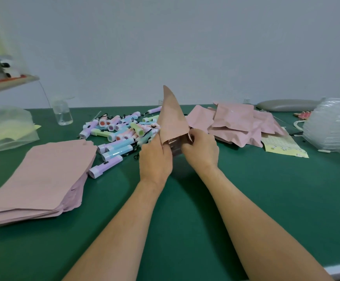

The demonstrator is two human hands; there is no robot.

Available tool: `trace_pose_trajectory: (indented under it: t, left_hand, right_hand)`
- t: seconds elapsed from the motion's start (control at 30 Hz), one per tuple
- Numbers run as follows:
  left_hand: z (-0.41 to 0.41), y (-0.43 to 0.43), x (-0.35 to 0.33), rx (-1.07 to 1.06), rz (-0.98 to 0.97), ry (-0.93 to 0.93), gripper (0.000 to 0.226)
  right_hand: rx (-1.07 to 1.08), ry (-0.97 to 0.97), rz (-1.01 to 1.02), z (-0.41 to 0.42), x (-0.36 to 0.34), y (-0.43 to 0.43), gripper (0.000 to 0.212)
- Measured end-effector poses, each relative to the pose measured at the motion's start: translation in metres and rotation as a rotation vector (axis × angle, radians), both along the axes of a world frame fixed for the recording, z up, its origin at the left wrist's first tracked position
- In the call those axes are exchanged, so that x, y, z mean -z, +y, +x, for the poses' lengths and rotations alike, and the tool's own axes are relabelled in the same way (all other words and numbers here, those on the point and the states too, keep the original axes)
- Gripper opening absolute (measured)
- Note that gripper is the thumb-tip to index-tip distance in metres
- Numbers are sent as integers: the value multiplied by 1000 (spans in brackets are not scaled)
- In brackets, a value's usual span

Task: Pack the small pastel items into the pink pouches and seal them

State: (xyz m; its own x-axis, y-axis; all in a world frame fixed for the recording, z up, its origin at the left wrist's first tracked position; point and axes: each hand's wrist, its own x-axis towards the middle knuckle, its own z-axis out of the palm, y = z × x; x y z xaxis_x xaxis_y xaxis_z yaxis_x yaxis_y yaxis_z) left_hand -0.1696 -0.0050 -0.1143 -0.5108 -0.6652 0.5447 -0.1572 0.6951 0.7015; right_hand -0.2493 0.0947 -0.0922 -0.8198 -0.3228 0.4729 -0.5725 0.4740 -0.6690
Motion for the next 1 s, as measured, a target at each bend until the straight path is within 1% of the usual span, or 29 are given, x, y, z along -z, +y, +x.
trace_pose_trajectory:
  t: [0.03, 0.1, 0.17, 0.23, 0.27, 0.3, 0.37, 0.43, 0.5, 0.53, 0.6, 0.63, 0.7, 0.77, 0.8, 0.9, 0.93, 1.0]
  left_hand:
    - [0, 0, 0, -26, 31, 55, 22]
    - [0, 1, -1, -9, 98, 113, 23]
    - [0, 4, 0, 88, 152, 125, 25]
    - [2, 6, 1, 179, 174, 113, 30]
    - [2, 7, 2, 198, 192, 95, 34]
    - [2, 8, 2, 200, 222, 79, 38]
    - [2, 9, 2, 151, 262, 61, 45]
    - [3, 8, 1, 83, 296, 81, 50]
    - [4, 7, 0, 61, 327, 111, 51]
    - [4, 7, 0, 69, 329, 121, 47]
    - [3, 4, 1, 68, 279, 111, 31]
    - [4, 3, 0, 56, 246, 98, 29]
    - [3, 0, 2, 47, 227, 67, 35]
    - [0, -1, 3, 29, 277, 55, 39]
    - [-1, -1, 3, 0, 316, 71, 37]
    - [-3, 0, 3, -85, 423, 183, 28]
    - [-3, 0, 3, -92, 444, 208, 29]
    - [-4, 0, 3, -67, 483, 224, 29]
  right_hand:
    - [19, -12, 3, -3, 0, 3, 6]
    - [38, -43, -2, -4, -1, 5, 10]
    - [16, -87, -15, -2, -1, 3, 19]
    - [-54, -204, -79, -1, -4, 0, 32]
    - [-96, -263, -108, 0, -5, -1, 34]
    - [-131, -285, -120, 1, -4, -2, 28]
    - [-135, -215, -48, 5, -2, -7, 7]
    - [-96, -85, 35, 13, 2, -12, 27]
    - [-82, 37, 54, 18, 5, -17, 36]
    - [-84, 77, 47, 19, 4, -18, 39]
    - [-90, 109, 34, 18, 4, -19, 43]
    - [-90, 112, 31, 17, 4, -19, 43]
    - [-94, 101, -10, 15, 4, -17, 38]
    - [-99, 106, -47, 13, 6, -14, 30]
    - [-91, 96, -45, 13, 6, -14, 24]
    - [-46, -31, 11, 10, 9, -16, 10]
    - [-43, -80, 25, 9, 10, -16, 9]
    - [-71, -102, 29, 8, 12, -16, 15]
